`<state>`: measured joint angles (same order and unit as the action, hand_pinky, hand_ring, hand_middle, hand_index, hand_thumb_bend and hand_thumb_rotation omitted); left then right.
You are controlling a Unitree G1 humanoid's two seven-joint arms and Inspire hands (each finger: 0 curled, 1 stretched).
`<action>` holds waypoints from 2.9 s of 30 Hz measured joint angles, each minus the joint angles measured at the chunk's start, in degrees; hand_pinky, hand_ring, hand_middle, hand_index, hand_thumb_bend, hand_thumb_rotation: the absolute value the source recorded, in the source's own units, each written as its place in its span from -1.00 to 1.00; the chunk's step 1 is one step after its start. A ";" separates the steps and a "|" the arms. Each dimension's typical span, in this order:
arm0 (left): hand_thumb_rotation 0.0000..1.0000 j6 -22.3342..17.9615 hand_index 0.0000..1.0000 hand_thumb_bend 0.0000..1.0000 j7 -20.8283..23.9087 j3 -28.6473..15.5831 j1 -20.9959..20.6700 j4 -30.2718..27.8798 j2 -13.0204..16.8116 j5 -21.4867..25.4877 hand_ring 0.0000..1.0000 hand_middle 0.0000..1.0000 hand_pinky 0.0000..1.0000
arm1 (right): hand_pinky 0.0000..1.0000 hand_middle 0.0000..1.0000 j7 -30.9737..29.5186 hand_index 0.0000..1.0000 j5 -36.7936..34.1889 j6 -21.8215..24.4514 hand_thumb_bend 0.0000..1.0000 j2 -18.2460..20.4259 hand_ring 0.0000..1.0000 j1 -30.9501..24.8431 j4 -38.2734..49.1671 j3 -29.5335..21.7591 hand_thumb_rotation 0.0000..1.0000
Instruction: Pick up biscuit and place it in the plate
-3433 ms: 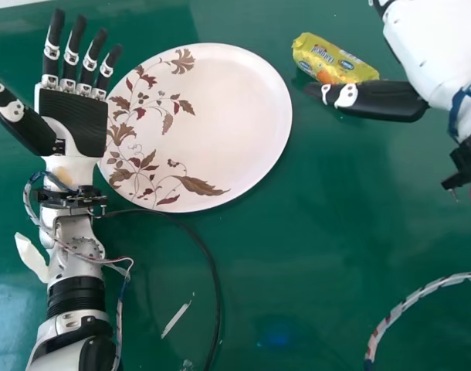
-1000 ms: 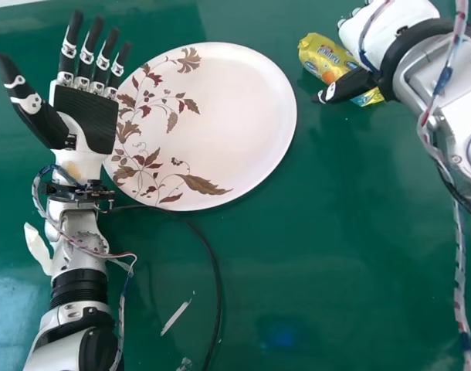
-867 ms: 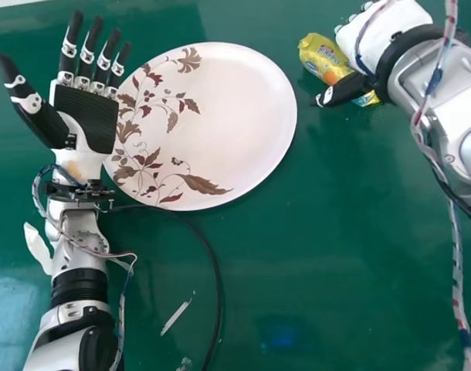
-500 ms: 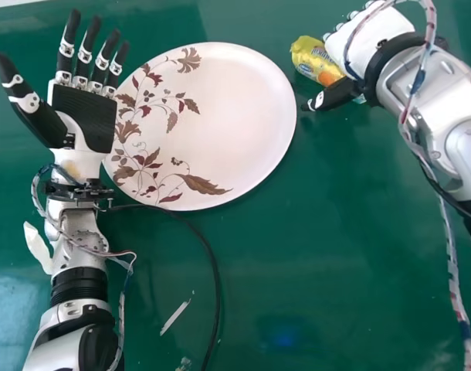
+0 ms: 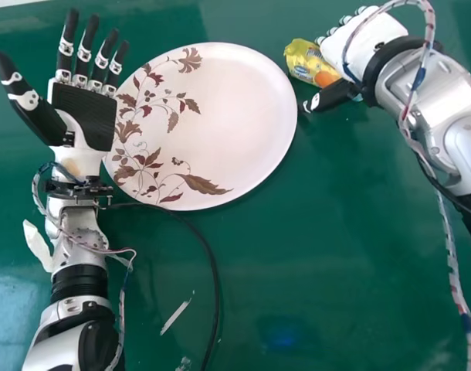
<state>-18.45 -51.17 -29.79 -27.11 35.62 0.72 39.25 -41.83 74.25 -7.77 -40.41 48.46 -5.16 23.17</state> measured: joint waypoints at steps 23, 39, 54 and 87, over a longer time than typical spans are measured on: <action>0.98 7.35 0.96 1.00 1.15 -1.23 -0.98 0.64 0.96 1.92 0.78 0.92 0.78 | -0.21 0.35 3.86 0.28 -4.89 -0.28 -0.14 -1.31 -0.07 1.23 -3.35 0.79 -1.00; 0.97 7.14 0.99 1.00 -1.18 -1.49 -1.19 1.04 1.25 2.22 0.83 0.92 0.77 | -1.00 0.01 0.53 -0.57 -8.44 -0.70 -0.01 -3.17 -0.18 0.46 0.66 -0.21 -1.00; 0.96 9.34 0.95 1.00 0.30 -2.47 -1.63 1.04 1.27 2.70 0.78 0.91 0.83 | -1.00 0.00 -2.09 -0.91 -10.21 0.37 -0.01 -4.49 -0.15 0.35 5.61 -3.07 -1.00; 0.98 0.61 0.95 1.00 7.98 -2.66 -2.61 2.64 0.11 0.83 0.79 0.96 0.81 | -1.00 0.00 -14.39 -0.98 -13.53 3.08 -0.01 -7.70 -0.16 0.10 16.32 -9.79 -1.00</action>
<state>-17.84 -43.19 -32.45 -29.71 38.26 0.83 40.08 -56.21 60.72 -4.69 -48.11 48.55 11.16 13.38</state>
